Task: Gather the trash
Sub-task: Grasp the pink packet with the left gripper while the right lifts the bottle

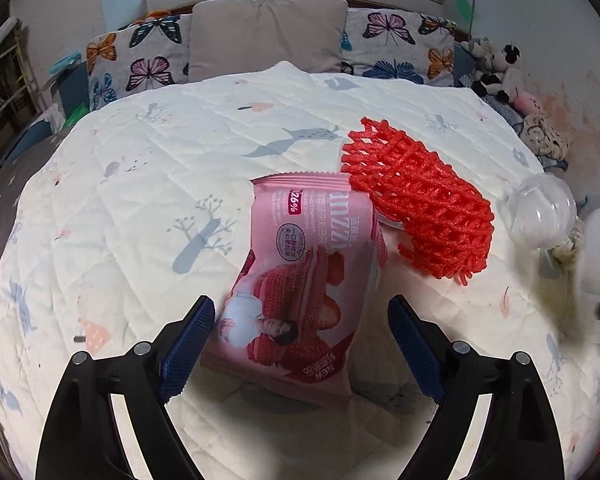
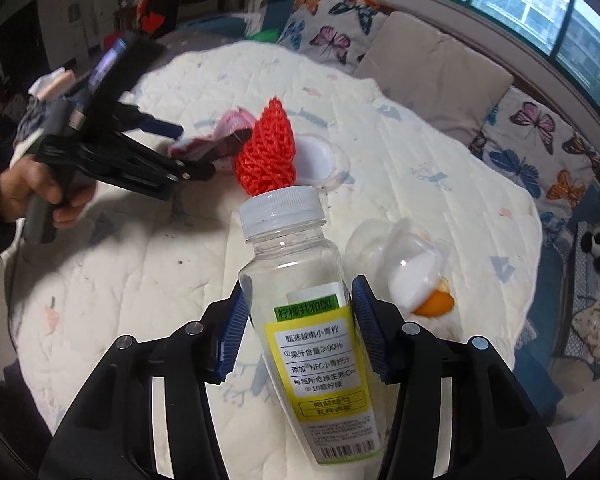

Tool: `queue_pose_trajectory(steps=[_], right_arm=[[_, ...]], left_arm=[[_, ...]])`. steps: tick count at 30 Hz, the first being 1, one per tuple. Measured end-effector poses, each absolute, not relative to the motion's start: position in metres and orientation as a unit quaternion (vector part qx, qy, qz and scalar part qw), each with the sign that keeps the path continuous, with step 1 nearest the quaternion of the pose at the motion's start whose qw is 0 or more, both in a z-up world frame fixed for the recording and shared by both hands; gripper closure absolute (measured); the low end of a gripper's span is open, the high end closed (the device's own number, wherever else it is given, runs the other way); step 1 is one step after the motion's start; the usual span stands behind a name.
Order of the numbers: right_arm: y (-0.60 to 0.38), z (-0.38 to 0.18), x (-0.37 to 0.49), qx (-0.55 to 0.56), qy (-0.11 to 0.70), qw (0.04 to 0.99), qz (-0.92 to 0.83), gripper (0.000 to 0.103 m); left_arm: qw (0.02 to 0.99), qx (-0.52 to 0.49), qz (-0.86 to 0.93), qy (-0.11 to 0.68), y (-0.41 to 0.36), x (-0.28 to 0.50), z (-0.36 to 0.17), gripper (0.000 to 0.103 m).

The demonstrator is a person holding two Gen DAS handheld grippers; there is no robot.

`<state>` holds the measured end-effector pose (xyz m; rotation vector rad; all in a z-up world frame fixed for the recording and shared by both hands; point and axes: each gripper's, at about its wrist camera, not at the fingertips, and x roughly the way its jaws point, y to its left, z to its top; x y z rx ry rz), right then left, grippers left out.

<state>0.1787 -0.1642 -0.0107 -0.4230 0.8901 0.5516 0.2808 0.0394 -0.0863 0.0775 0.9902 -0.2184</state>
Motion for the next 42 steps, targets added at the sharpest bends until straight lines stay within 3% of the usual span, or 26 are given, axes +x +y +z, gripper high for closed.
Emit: queue_pose_trajectory(steps=[6, 17, 23, 31, 42], right_arm=[[-0.179, 0.009, 0.15, -0.171, 0.398, 0.865, 0.254, 0.052], [-0.199, 0.025, 0.117, -0.117, 0.374, 0.889, 0.235, 0.054], [-0.213, 0.034, 0.1, -0.083, 0.365, 0.899, 0.226, 0.054], [-0.233, 0.047, 0.075, -0.043, 0.353, 0.909, 0.217, 0.054], [-0.288, 0.057, 0.037, -0.008, 0.338, 0.929, 0.152, 0.054]], left_arm=[[0.873, 0.047, -0.103, 0.475, 0.037, 0.283, -0.091, 0.023], [0.883, 0.057, -0.102, 0.455, 0.037, 0.264, -0.074, 0.07], [0.887, 0.056, -0.115, 0.445, 0.035, 0.234, -0.058, 0.083], [0.886, 0.058, -0.14, 0.438, 0.029, 0.184, -0.041, 0.089], [0.879, 0.065, -0.232, 0.411, -0.021, 0.118, -0.005, 0.089]])
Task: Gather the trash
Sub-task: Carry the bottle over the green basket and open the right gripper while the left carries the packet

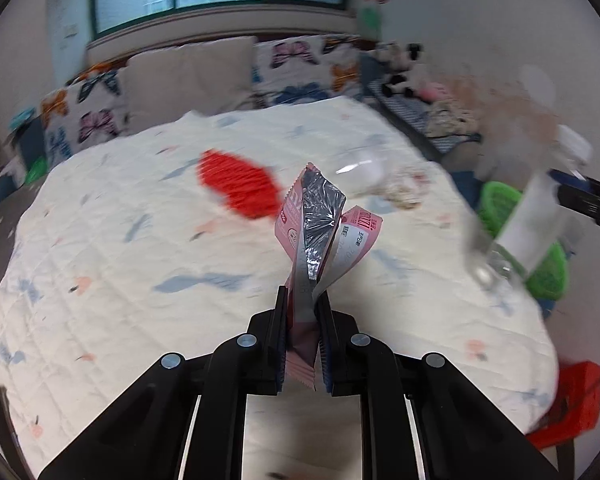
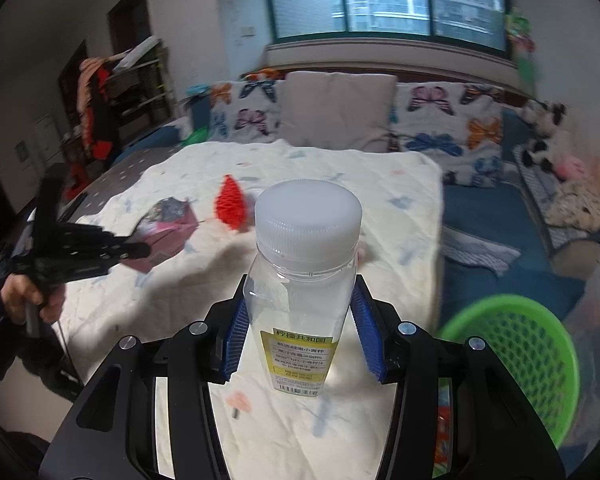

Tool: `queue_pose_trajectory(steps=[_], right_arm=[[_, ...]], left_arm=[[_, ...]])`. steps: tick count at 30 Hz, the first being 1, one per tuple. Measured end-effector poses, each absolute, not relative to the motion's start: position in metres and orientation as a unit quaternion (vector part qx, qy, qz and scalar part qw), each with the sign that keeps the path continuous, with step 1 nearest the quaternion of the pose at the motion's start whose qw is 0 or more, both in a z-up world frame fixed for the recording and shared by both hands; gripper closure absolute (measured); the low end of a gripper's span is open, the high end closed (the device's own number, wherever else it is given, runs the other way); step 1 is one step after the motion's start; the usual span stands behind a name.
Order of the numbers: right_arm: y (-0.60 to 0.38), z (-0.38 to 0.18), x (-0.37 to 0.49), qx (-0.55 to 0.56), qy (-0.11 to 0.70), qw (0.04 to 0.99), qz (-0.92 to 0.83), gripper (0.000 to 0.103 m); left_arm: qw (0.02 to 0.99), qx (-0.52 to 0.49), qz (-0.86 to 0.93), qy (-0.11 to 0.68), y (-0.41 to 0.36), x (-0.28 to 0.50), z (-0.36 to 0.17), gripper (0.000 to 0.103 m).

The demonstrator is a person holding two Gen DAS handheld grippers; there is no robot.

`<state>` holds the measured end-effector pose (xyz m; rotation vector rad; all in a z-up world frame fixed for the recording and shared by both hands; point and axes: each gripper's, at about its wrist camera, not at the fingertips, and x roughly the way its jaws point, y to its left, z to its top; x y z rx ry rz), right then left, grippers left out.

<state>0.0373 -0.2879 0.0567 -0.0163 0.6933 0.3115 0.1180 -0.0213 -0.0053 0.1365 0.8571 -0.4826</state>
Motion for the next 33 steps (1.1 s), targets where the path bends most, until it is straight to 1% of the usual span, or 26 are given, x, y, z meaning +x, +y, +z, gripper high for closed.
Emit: queue_pose_trajectory(steps=[5, 11, 17, 23, 25, 27, 28, 33], right_arm=[[-0.331, 0.058, 0.022, 0.006, 0.334, 0.938, 0.095, 0.054], [-0.382, 0.047, 0.008, 0.019, 0.335, 0.942, 0.016, 0.054], [-0.426, 0.02, 0.004, 0.04, 0.356, 0.933, -0.04, 0.054], [-0.455, -0.01, -0.003, 0.073, 0.382, 0.919, -0.063, 0.053], [-0.462, -0.017, -0.004, 0.084, 0.388, 0.915, -0.07, 0.05], [-0.469, -0.021, -0.008, 0.093, 0.387, 0.914, -0.078, 0.041], [-0.472, -0.022, -0.011, 0.095, 0.387, 0.914, -0.082, 0.039], [-0.48, -0.02, -0.019, 0.093, 0.381, 0.916, -0.09, 0.039]], left_arm=[[0.868, 0.07, -0.289, 0.398, -0.069, 0.103, 0.01, 0.089], [0.85, 0.088, -0.339, 0.393, -0.125, 0.093, 0.014, 0.089], [0.831, 0.107, -0.38, 0.391, -0.183, 0.087, 0.015, 0.089], [0.818, 0.122, -0.401, 0.395, -0.222, 0.086, 0.014, 0.089], [0.813, 0.124, -0.408, 0.397, -0.234, 0.085, 0.013, 0.089], [0.809, 0.128, -0.413, 0.399, -0.248, 0.086, 0.01, 0.089], [0.807, 0.129, -0.416, 0.4, -0.252, 0.086, 0.009, 0.089], [0.795, 0.138, -0.428, 0.407, -0.282, 0.086, 0.001, 0.089]])
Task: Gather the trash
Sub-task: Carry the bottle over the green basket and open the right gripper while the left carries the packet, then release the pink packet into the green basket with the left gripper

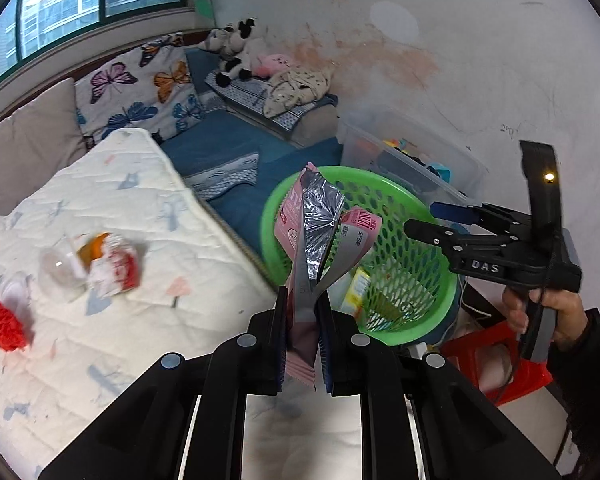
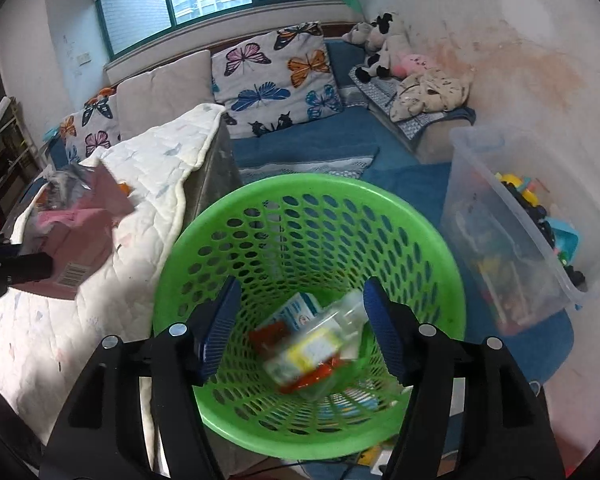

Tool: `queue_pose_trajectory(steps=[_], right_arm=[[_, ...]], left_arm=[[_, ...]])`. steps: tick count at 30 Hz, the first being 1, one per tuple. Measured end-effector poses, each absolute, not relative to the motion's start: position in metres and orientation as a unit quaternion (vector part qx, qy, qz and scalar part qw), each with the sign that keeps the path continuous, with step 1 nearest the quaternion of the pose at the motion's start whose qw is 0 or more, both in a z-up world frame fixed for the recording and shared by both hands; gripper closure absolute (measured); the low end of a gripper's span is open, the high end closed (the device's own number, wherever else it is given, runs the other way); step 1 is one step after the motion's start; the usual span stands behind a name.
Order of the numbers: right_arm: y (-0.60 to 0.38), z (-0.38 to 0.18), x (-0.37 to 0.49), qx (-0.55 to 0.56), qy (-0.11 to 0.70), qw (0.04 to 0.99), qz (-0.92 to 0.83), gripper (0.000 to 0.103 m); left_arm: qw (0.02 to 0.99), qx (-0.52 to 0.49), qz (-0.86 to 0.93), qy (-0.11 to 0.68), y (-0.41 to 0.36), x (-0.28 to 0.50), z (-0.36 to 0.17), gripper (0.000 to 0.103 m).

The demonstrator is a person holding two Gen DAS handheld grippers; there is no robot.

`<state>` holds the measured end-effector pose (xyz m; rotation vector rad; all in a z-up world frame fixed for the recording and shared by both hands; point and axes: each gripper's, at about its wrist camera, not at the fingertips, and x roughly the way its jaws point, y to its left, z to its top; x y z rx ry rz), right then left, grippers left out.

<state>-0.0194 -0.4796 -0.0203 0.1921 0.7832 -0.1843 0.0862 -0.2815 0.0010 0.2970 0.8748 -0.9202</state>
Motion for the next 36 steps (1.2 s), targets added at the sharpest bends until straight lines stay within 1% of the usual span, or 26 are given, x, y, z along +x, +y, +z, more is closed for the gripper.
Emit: queue_pose_trajectory(steps=[5, 9, 17, 18, 19, 20, 22, 27, 29, 32, 34, 36], right_arm=[[-0.482, -0.013, -0.032, 0.088, 0.368, 0.921, -0.094, 0.037], [-0.481, -0.006, -0.045, 0.084, 0.355, 0.927, -0.092, 0.033], [-0.479, 0.001, -0.061, 0.085, 0.342, 0.932, -0.083, 0.032], [-0.478, 0.002, -0.063, 0.084, 0.341, 0.933, -0.082, 0.031], [-0.477, 0.002, -0.064, 0.083, 0.341, 0.933, -0.081, 0.031], [-0.477, 0.003, -0.064, 0.083, 0.34, 0.933, -0.081, 0.03], [-0.477, 0.003, -0.065, 0.084, 0.34, 0.933, -0.079, 0.03], [-0.475, 0.002, -0.065, 0.088, 0.341, 0.933, -0.076, 0.03], [-0.473, 0.002, -0.065, 0.088, 0.34, 0.933, -0.075, 0.03], [-0.469, 0.005, -0.063, 0.095, 0.339, 0.934, -0.066, 0.029], [-0.465, 0.007, -0.061, 0.096, 0.337, 0.935, -0.059, 0.028], [-0.458, 0.01, -0.058, 0.095, 0.336, 0.936, -0.051, 0.026]], left_arm=[[0.781, 0.14, -0.437, 0.423, -0.31, 0.088, -0.014, 0.089], [0.773, 0.147, -0.44, 0.433, -0.327, 0.085, -0.024, 0.089], [0.763, 0.151, -0.444, 0.445, -0.35, 0.084, -0.04, 0.087], [0.763, 0.152, -0.443, 0.445, -0.352, 0.083, -0.041, 0.085], [0.764, 0.153, -0.443, 0.445, -0.353, 0.083, -0.042, 0.08], [0.764, 0.153, -0.443, 0.444, -0.353, 0.082, -0.042, 0.067], [0.772, 0.151, -0.438, 0.435, -0.352, 0.081, -0.041, 0.049], [0.773, 0.15, -0.441, 0.43, -0.35, 0.079, -0.039, 0.048], [0.778, 0.147, -0.436, 0.428, -0.344, 0.079, -0.036, 0.042], [0.782, 0.143, -0.431, 0.427, -0.334, 0.081, -0.032, 0.041], [0.789, 0.14, -0.423, 0.423, -0.323, 0.082, -0.028, 0.036], [0.796, 0.139, -0.415, 0.418, -0.313, 0.083, -0.024, 0.036]])
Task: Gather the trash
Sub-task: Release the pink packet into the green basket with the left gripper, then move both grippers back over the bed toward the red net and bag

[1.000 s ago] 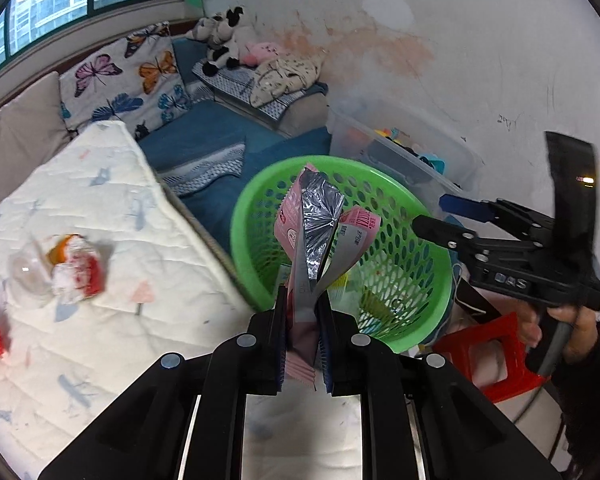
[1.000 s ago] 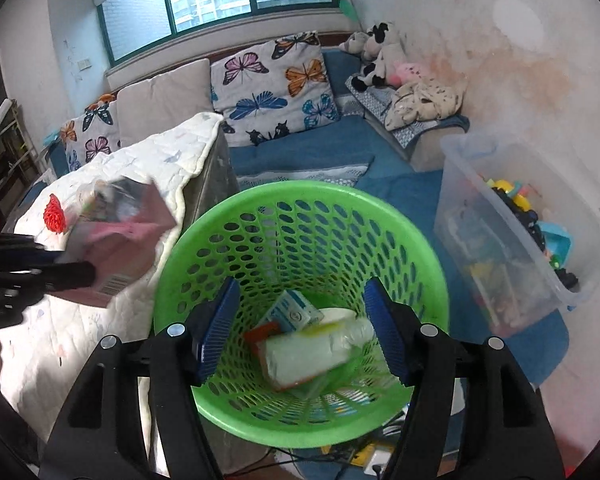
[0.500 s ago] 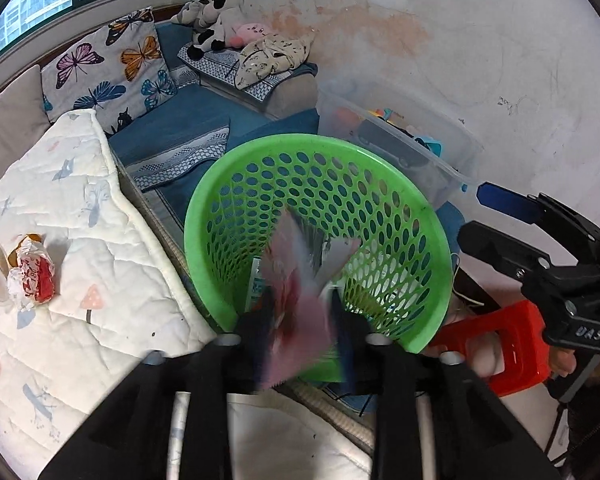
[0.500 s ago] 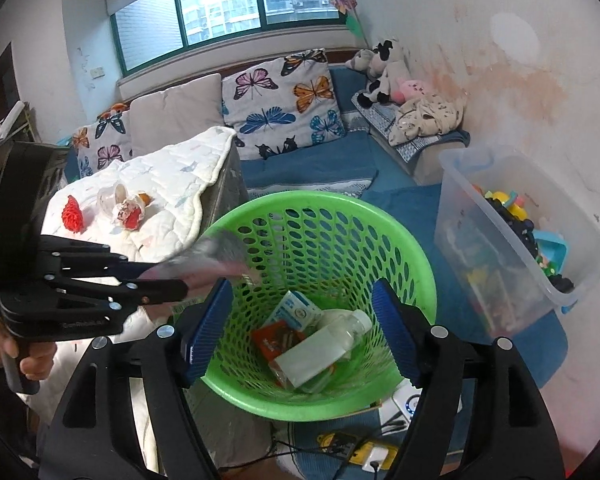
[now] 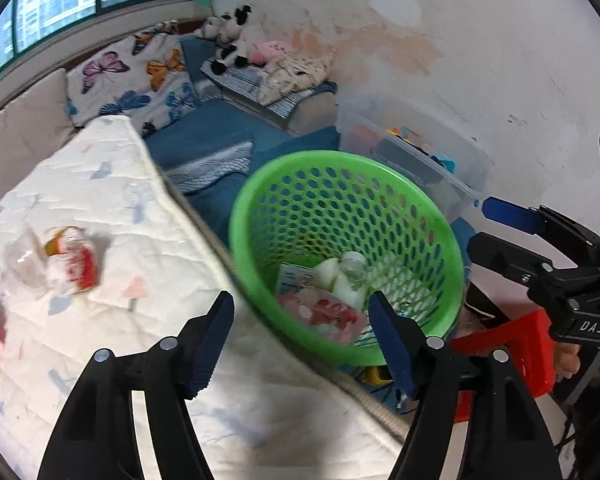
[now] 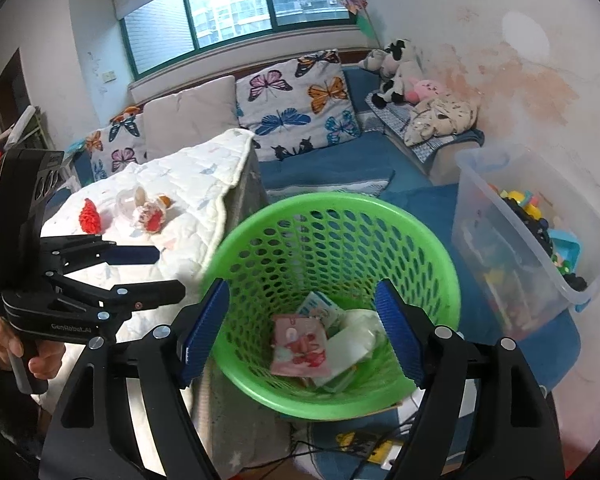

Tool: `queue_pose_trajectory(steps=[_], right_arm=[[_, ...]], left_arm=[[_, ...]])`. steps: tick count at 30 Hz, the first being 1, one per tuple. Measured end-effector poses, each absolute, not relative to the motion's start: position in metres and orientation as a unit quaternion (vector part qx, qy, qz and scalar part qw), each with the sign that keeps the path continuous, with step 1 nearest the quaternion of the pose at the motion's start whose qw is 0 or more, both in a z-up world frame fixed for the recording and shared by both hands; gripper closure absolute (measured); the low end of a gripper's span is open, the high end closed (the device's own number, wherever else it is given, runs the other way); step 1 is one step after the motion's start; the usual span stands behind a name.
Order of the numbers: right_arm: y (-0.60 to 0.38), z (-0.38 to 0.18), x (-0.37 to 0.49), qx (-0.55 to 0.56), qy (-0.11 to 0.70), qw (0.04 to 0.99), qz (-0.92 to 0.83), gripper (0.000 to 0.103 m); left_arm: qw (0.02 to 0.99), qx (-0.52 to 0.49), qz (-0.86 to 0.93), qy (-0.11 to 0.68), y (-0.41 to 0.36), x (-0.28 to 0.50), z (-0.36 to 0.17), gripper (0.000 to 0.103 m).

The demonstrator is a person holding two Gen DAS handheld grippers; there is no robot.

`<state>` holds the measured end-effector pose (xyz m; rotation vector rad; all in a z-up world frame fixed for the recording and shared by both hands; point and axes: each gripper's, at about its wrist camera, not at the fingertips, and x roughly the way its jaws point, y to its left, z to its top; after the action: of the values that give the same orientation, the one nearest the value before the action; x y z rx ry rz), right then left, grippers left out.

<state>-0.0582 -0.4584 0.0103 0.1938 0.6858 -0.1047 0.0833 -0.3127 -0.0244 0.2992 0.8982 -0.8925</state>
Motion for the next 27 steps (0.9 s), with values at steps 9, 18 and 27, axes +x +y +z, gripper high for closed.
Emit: queue_pose_trajectory(steps=[9, 18, 27], right_arm=[[-0.424, 0.022, -0.043, 0.077, 0.331, 0.94, -0.009, 0.022], [-0.386, 0.023, -0.013, 0.059, 0.334, 0.94, 0.035, 0.02], [-0.345, 0.024, 0.027, 0.035, 0.341, 0.936, 0.076, 0.02]], left_arm=[[0.821, 0.121, -0.363, 0.422, -0.256, 0.103, -0.019, 0.027], [0.848, 0.092, -0.294, 0.432, -0.191, 0.132, -0.02, 0.024], [0.878, 0.064, -0.203, 0.429, -0.127, 0.174, -0.012, 0.02]])
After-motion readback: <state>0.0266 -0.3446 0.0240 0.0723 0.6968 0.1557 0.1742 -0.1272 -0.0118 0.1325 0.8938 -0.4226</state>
